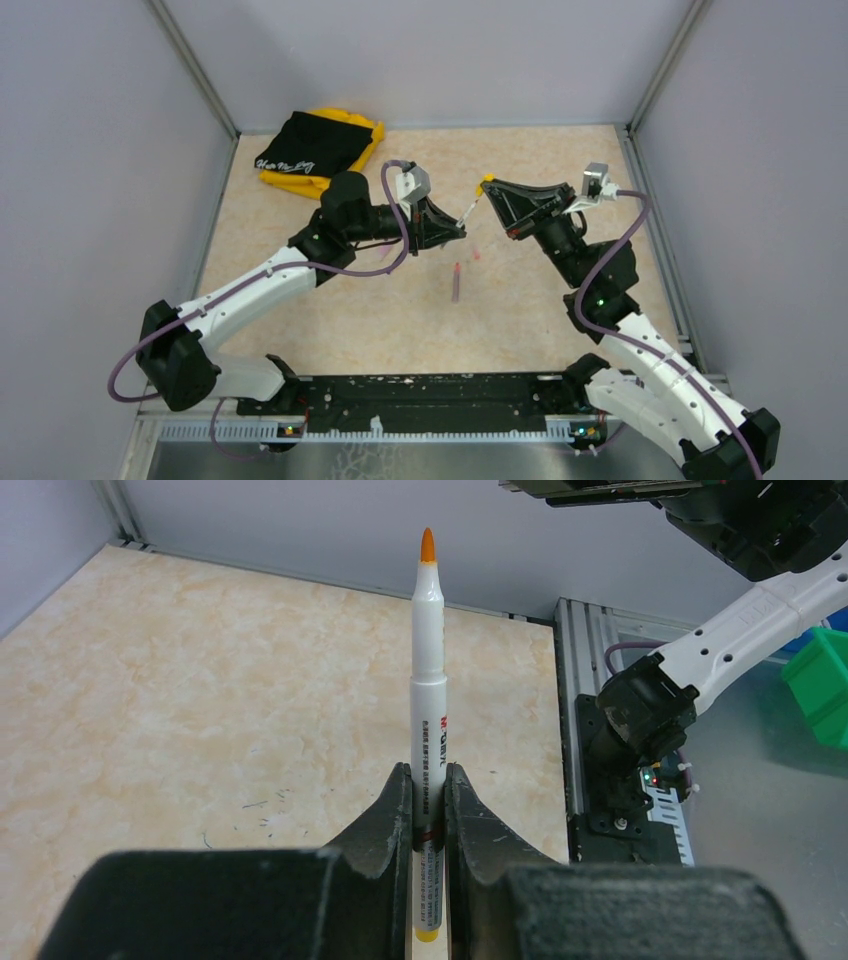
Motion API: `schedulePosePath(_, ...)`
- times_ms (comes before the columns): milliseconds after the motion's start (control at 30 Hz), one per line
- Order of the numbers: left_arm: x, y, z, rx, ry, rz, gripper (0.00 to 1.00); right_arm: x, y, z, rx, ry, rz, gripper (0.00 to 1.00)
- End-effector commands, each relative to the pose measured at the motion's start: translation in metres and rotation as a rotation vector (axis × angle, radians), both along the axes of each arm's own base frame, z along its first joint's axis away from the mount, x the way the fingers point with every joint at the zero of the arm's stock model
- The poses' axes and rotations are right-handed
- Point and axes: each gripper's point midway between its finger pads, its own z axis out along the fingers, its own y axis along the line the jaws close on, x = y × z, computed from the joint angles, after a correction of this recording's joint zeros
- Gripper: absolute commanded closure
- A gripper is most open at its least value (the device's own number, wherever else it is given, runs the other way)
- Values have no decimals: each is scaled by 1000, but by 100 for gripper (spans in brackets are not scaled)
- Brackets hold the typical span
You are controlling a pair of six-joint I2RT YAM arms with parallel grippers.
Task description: Insert the pens into the pen caps
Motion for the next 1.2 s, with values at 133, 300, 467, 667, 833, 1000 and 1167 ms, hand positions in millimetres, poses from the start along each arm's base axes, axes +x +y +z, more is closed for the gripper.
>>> schedulePosePath(133, -3, 2, 17, -30, -56, 5, 100, -7, -3, 24, 20, -62, 5, 100)
schedulePosePath(300, -2, 3, 18, -31, -60, 11, 100, -6, -3, 20, 19, -53, 5, 100)
schedulePosePath(467, -1, 4, 19, -36, -65, 22, 100, -5, -3, 17, 16, -46, 4, 100)
schedulePosePath(667, -3, 5, 20, -38, -68, 20, 100, -2, -1, 12, 7, -30, 5, 100)
schedulePosePath(833, -2, 5, 21, -39, -70, 21, 100, 0, 3, 9, -1, -23, 15, 100)
schedulePosePath(1000, -1, 6, 20, -37, -70, 28, 100, 0, 6, 5, -9, -16, 30, 100)
schedulePosePath(1167, 0, 6, 21, -39, -71, 40, 100, -2, 8, 1, -15, -10, 45, 100)
